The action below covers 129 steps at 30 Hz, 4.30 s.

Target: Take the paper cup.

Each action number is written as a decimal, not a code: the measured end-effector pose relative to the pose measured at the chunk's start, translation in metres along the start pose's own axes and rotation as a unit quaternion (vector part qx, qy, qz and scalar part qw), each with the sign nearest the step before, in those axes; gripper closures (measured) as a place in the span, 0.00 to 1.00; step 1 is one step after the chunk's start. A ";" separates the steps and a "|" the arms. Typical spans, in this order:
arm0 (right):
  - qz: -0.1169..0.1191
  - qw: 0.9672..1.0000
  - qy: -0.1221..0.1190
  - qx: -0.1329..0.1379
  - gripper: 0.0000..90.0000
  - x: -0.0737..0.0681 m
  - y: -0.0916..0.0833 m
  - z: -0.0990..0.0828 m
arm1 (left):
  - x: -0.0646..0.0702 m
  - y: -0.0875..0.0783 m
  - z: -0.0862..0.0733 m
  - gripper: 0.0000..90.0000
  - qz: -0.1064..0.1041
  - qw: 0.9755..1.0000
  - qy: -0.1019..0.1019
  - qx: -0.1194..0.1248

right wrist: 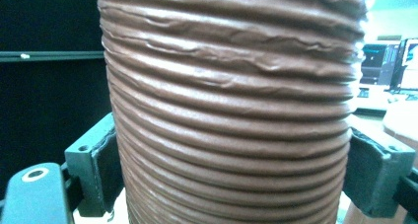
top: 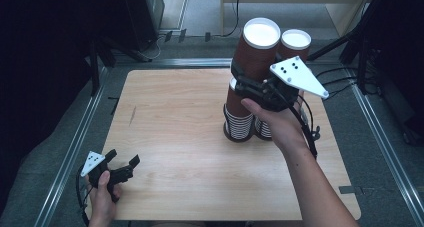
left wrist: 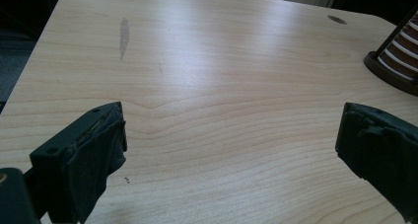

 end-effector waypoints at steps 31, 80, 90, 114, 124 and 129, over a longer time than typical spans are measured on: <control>-0.004 0.999 0.000 -0.049 0.13 -0.009 -0.057 -0.080 | 0.030 -0.002 0.022 0.00 0.008 0.999 0.046 0.006; -0.040 0.988 -0.058 -0.134 0.13 -0.012 -0.079 -0.179 | 0.173 0.022 0.064 0.00 -0.150 0.982 0.111 0.008; -0.038 0.982 -0.104 -0.152 0.13 -0.018 -0.076 -0.191 | 0.183 0.019 0.064 0.00 -0.170 0.979 0.114 0.005; -0.028 0.961 -0.218 -0.166 0.13 -0.038 -0.073 -0.209 | 0.222 0.014 0.057 0.00 -0.240 0.963 0.125 -0.018; 0.012 0.948 -0.277 -0.158 0.12 -0.061 -0.075 -0.218 | 0.239 0.013 0.050 0.00 -0.267 0.954 0.134 -0.032; 0.043 0.941 -0.296 -0.157 0.12 -0.072 -0.077 -0.223 | 0.242 0.013 0.050 0.02 -0.269 0.953 0.136 -0.033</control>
Point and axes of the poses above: each handheld gripper's, and its own axes: y roughly forward along the jaws, z roughly out of its top, x roughly to its right, the point moved 6 cm from there along y, roughly forward along the jaws, and after that the axes turned 4 degrees about -y, right-handed, at the moved point
